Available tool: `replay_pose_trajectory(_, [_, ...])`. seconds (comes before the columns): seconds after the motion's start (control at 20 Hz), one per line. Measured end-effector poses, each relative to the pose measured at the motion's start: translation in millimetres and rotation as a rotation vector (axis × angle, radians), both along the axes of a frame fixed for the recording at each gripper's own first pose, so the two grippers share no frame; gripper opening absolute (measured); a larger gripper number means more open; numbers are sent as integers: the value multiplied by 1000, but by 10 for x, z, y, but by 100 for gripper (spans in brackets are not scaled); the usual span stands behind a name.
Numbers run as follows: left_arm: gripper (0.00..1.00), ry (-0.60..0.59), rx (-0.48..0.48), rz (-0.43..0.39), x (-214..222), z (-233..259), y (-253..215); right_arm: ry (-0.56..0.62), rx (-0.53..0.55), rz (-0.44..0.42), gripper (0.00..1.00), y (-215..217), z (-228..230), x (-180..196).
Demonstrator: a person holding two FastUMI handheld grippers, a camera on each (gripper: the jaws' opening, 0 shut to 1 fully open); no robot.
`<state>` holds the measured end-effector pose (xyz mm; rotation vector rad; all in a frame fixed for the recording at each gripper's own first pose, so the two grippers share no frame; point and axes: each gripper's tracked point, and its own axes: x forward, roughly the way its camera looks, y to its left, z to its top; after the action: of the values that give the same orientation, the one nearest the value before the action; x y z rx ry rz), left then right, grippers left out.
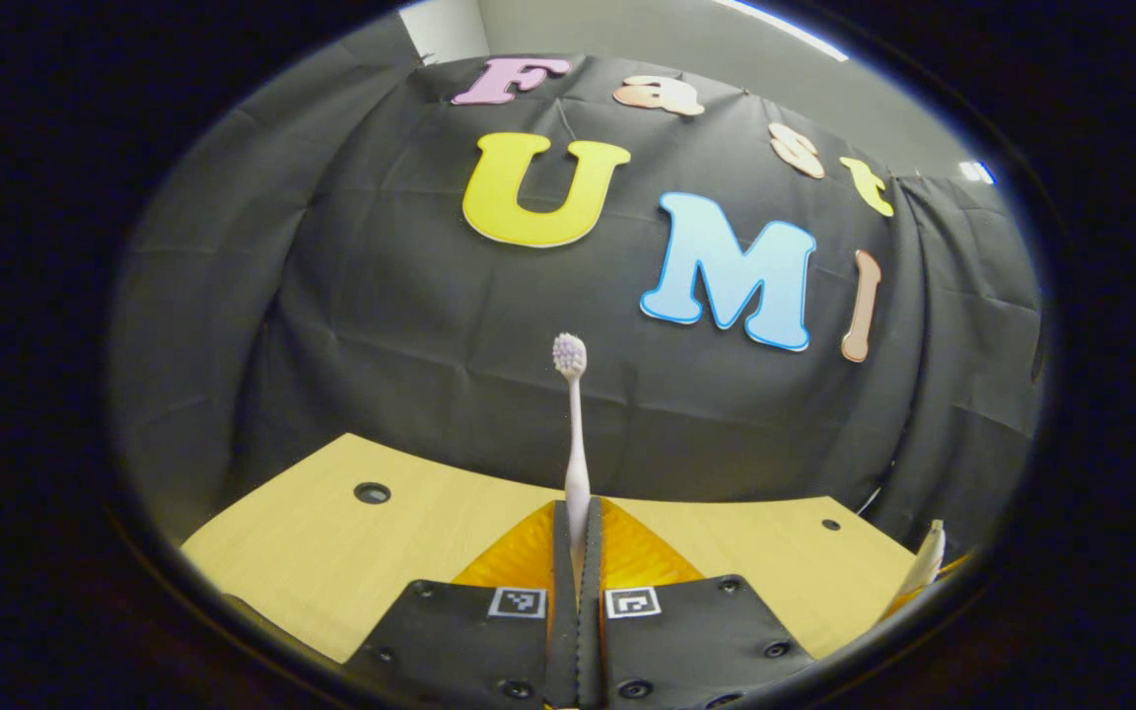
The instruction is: Put the toothbrush and toothpaste on the desktop into the cup, then pick up the cup and place it on the coaster on the desktop.
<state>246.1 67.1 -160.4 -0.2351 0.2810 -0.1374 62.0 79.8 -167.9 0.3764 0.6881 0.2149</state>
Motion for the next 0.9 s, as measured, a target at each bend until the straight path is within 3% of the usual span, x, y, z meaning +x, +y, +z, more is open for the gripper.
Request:
replay_pose_trajectory(0.25, [8, 46, 37, -25, -9, -480, -118, 24, -12, -8, 19, 3, -49, -15])
replay_pose_trajectory(0.55, [11, 77, 62, -43, -63, -723, -163, 57, -12, 6, 19, 17, -99, -40])
replay_pose_trajectory(0.7, [19, 92, 70, -46, -130, -766, -135, 64, -2, 15, 19, 44, -128, -33])
replay_pose_trajectory(0.75, [14, 97, 73, -50, -140, -763, -133, 67, 3, 19, 19, 61, -144, -39])
replay_pose_trajectory(0.8, [16, 99, 74, -55, -160, -768, -136, 68, 10, 23, 18, 73, -146, -33])
replay_pose_trajectory(0.85, [24, 104, 74, -58, -180, -780, -136, 68, 17, 27, 19, 99, -142, -20])
replay_pose_trajectory(0.9, [19, 113, 61, -80, -219, -793, -184, 70, 23, 31, 19, 132, -132, 3])
